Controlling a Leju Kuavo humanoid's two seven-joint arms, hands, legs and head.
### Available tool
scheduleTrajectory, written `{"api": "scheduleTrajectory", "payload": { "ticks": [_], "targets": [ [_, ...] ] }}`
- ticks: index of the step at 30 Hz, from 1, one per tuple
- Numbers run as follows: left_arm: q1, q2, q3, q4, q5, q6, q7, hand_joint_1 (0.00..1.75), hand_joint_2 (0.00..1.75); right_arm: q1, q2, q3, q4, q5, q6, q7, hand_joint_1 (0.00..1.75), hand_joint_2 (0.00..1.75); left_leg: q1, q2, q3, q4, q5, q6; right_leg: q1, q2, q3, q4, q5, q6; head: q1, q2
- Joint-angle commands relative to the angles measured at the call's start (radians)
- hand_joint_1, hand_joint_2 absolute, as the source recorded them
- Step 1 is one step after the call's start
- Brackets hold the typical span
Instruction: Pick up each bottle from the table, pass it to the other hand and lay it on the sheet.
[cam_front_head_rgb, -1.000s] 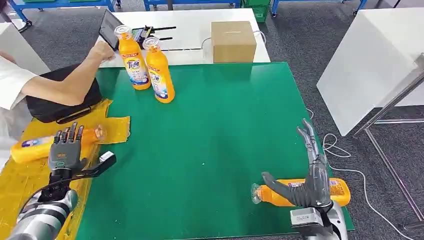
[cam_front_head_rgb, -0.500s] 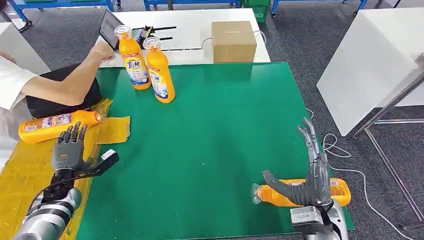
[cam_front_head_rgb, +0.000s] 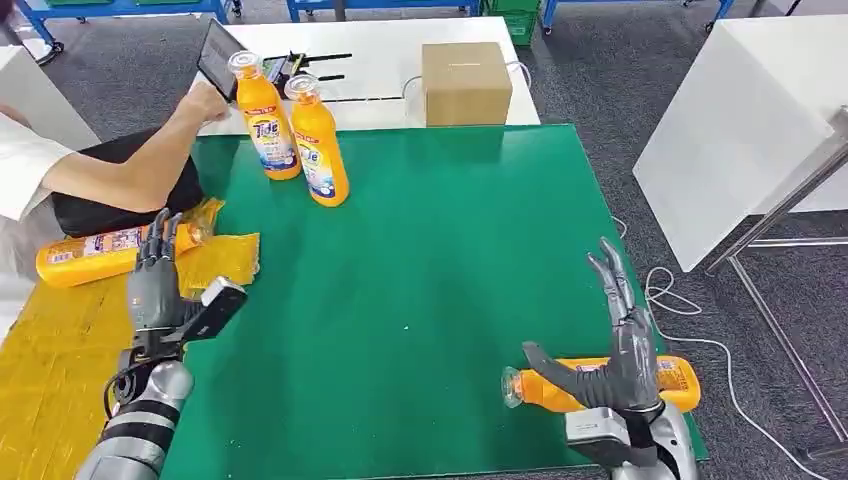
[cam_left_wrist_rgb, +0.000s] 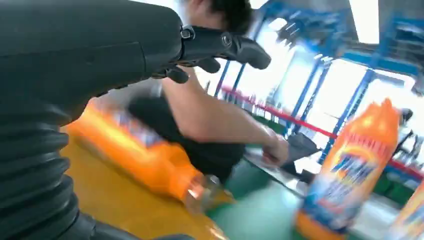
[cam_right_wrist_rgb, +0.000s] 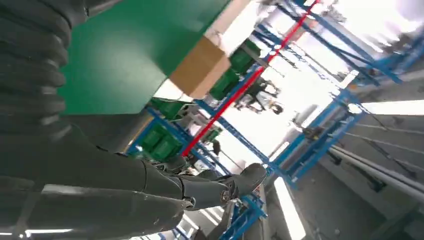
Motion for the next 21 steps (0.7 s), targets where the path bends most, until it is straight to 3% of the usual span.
{"api": "scheduleTrajectory", "payload": {
  "ticks": [1,5,8,19,21],
  "targets": [
    [0.062,-0.067,-0.023,-0.366,0.434,-0.288,-0.031,0.0,1.75,0.051,-0.327,0.018,0.115,0.283,0.138,0.188,0.0,1.75,0.002,-0.005,0.001,0.001,-0.001,0.001,0.002,-0.005,0.004,-0.002,-0.001,0.002,0.0,0.0],
    [0.059,-0.061,-0.057,-0.379,0.499,-0.336,-0.06,0.0,1.75,0.17,-0.598,-0.024,0.065,0.124,0.252,0.1,0.0,1.75,0.0,-0.004,-0.001,0.001,-0.001,0.001,0.0,-0.004,0.002,-0.001,-0.001,0.002,0.0,0.0],
    [0.05,-0.062,-0.088,-0.361,0.515,-0.332,-0.072,0.0,1.75,0.29,-0.696,-0.119,0.016,0.053,0.281,0.113,0.0,1.75,-0.002,-0.009,-0.001,0.002,-0.002,0.002,-0.003,-0.009,0.003,0.0,-0.003,0.003,0.0,0.0],
    [0.075,-0.066,-0.121,-0.381,0.537,-0.319,-0.078,0.0,1.75,0.304,-0.69,-0.15,0.049,0.064,0.288,0.231,0.0,1.75,-0.004,-0.002,0.001,0.0,-0.004,0.006,-0.003,-0.002,0.002,-0.003,-0.001,0.001,0.0,0.0],
    [0.084,-0.067,-0.127,-0.39,0.537,-0.318,-0.078,0.0,1.75,0.276,-0.651,-0.152,0.081,0.085,0.274,0.25,0.0,1.75,-0.004,-0.001,0.001,0.0,-0.004,0.006,-0.003,-0.002,0.002,-0.003,-0.001,0.001,0.0,0.0]
  ]
}}
